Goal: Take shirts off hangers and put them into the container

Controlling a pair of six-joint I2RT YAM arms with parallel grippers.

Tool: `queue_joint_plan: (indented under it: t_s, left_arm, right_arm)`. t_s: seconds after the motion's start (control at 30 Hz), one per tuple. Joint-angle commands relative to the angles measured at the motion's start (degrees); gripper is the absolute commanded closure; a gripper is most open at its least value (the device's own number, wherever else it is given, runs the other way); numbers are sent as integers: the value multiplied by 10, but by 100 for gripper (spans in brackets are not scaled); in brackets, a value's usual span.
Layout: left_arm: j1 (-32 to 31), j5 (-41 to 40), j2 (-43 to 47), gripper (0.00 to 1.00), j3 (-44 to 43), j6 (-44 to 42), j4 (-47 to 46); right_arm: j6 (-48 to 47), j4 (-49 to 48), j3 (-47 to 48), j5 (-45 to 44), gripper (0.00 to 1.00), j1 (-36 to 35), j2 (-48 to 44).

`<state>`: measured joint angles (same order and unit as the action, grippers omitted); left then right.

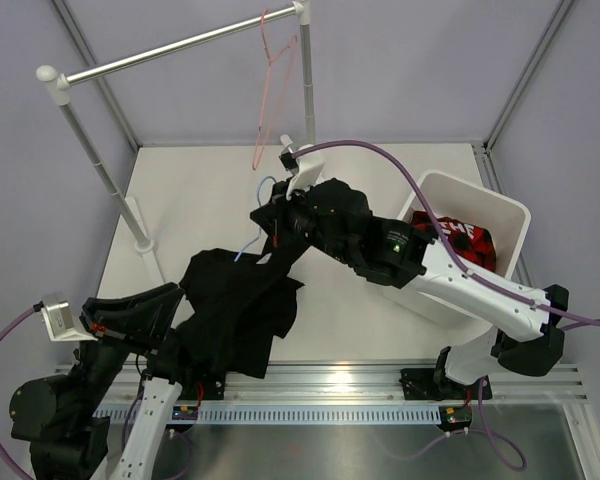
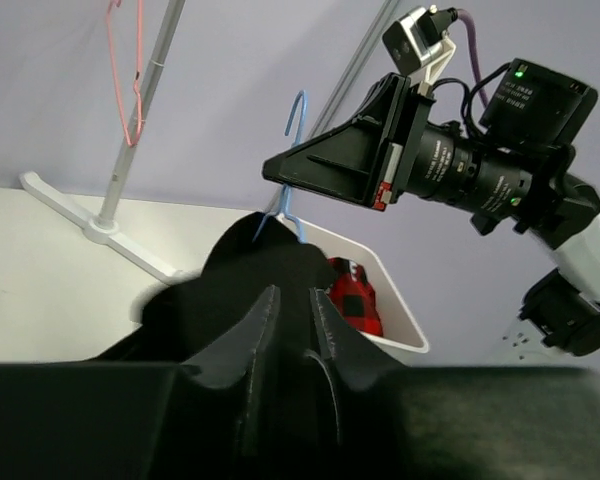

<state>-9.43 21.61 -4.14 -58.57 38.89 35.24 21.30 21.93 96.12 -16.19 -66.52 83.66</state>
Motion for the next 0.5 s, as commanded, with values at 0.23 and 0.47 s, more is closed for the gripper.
queue_joint_plan:
  t_s: [0.23, 0.47]
  left_arm:
    - [0, 98, -30, 39, -16, -35, 21]
    - [1, 199, -42, 19, 14, -35, 11]
  right_arm:
    - [-52, 93, 95, -127, 100, -10, 1]
    - [-86, 150, 187, -179, 100, -10, 62]
